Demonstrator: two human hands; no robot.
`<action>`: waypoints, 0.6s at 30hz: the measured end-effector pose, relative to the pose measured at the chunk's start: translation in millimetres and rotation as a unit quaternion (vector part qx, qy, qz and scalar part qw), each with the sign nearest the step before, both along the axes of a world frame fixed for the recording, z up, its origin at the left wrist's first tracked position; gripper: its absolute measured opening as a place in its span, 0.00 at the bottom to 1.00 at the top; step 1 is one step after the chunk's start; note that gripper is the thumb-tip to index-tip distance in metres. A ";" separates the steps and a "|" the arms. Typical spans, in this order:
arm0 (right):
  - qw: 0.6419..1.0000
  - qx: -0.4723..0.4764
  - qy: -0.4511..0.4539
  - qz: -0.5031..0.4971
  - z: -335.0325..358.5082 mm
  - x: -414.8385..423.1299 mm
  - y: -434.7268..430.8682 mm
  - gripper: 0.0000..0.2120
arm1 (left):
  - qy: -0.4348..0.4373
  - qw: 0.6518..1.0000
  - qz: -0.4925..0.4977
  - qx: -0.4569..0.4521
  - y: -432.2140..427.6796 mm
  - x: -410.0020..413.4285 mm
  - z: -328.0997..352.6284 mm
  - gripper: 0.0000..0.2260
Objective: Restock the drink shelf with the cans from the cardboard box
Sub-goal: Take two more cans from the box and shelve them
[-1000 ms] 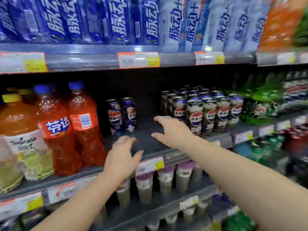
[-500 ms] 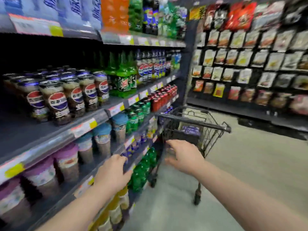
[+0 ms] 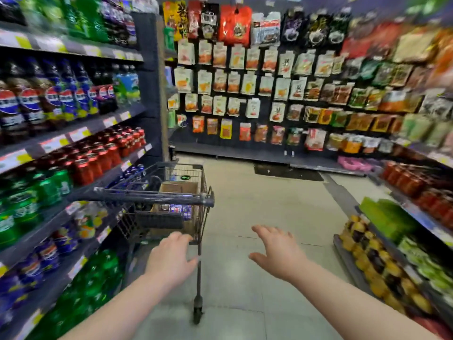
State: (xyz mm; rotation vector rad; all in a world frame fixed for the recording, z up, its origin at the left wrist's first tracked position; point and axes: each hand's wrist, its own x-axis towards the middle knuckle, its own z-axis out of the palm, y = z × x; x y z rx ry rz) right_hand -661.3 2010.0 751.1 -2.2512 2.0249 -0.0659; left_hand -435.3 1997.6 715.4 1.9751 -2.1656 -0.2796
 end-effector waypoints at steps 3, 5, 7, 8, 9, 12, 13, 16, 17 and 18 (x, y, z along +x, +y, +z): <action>1.000 0.007 0.001 -0.012 -0.7 -38.6 -34.5 0.30 | 0.001 1.000 -0.016 0.010 -41.4 -40.3 0.0 0.24; 1.000 0.016 -0.006 -0.014 -4.1 -54.3 -57.9 0.30 | -0.010 1.000 -0.020 0.018 -69.1 -55.7 -0.4 0.24; 1.000 0.022 -0.014 -0.014 -8.3 -64.4 -85.2 0.30 | -0.016 1.000 -0.018 0.017 -102.2 -65.6 1.4 0.23; 0.999 0.023 -0.016 -0.015 -10.3 -68.5 -100.7 0.30 | -0.015 1.000 -0.016 0.012 -120.6 -69.5 2.0 0.23; 1.000 0.021 -0.015 -0.016 -12.2 -72.3 -117.2 0.30 | -0.013 1.000 -0.014 0.007 -139.2 -72.9 2.6 0.23; 1.000 0.019 -0.005 -0.023 -17.1 -83.3 -172.2 0.30 | -0.005 1.000 -0.020 -0.006 -202.2 -82.6 0.3 0.24; 0.999 0.022 -0.005 -0.028 -18.1 -87.3 -191.4 0.30 | -0.002 1.000 -0.024 -0.009 -224.2 -85.7 -1.2 0.25; 0.998 0.027 -0.010 -0.050 -19.0 -102.2 -252.8 0.30 | 0.017 1.000 -0.026 0.000 -292.6 -93.7 -5.7 0.26; 0.998 0.031 -0.010 -0.057 -19.1 -106.5 -272.0 0.30 | 0.018 0.999 -0.026 0.012 -313.6 -96.0 -7.2 0.27; 0.997 0.032 -0.010 -0.064 -20.3 -110.2 -290.2 0.30 | 0.016 0.999 -0.026 0.021 -333.5 -98.1 -9.4 0.27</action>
